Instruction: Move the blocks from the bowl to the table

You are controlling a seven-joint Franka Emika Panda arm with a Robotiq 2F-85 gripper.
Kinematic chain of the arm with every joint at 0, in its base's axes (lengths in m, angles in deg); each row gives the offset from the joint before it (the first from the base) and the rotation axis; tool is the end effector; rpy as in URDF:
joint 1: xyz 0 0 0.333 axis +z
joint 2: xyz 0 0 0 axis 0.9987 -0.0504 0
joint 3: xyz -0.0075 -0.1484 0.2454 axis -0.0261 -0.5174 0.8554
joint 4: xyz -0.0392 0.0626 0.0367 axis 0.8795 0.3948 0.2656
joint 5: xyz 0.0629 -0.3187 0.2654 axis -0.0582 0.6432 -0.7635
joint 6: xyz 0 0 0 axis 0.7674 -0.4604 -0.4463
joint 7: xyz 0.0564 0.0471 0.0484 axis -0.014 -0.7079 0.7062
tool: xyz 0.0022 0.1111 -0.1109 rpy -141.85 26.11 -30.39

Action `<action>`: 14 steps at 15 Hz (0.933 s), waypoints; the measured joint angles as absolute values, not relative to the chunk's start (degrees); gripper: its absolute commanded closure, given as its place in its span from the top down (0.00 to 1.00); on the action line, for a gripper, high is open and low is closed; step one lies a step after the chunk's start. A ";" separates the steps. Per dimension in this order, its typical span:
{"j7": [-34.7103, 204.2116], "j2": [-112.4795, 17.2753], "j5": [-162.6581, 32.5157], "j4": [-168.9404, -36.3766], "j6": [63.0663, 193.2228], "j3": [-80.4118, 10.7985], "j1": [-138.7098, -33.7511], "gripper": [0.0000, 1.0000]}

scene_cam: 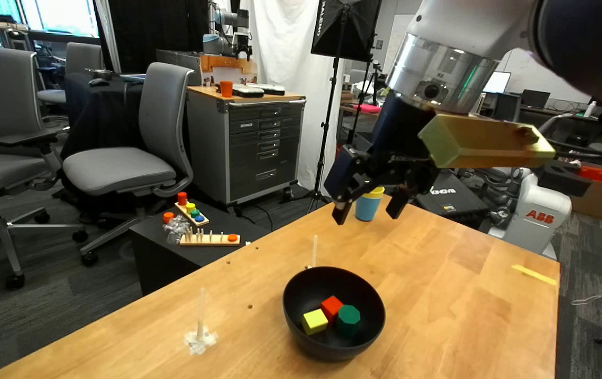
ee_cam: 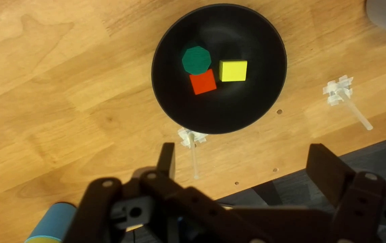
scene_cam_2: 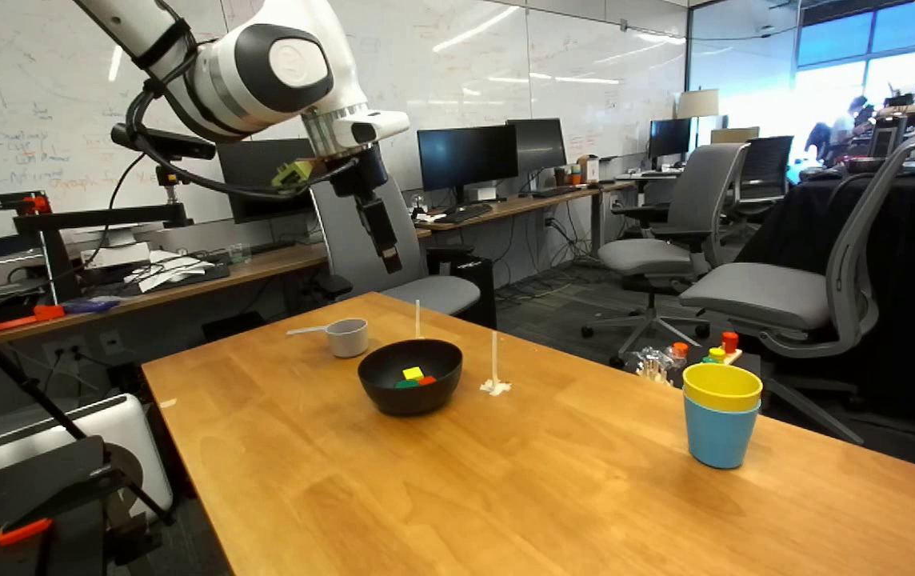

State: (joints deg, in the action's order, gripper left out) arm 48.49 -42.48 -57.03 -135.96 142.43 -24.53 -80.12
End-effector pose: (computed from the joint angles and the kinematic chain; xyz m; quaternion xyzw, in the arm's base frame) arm 0.5800 0.1373 0.2184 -0.9799 0.1639 -0.1137 0.0054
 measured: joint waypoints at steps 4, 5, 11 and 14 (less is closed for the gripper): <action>47.29 -46.19 -56.51 -133.82 142.58 -26.99 -78.00 1.00; 47.08 -47.03 -56.36 -133.46 142.59 -27.50 -77.51 1.00; 46.07 -51.35 -56.23 -132.81 143.68 -29.27 -74.76 1.00; 45.83 -53.31 -56.23 -132.76 145.22 -30.47 -73.29 1.00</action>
State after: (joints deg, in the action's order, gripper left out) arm 45.83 -53.31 -56.23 -132.76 145.22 -30.47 -73.29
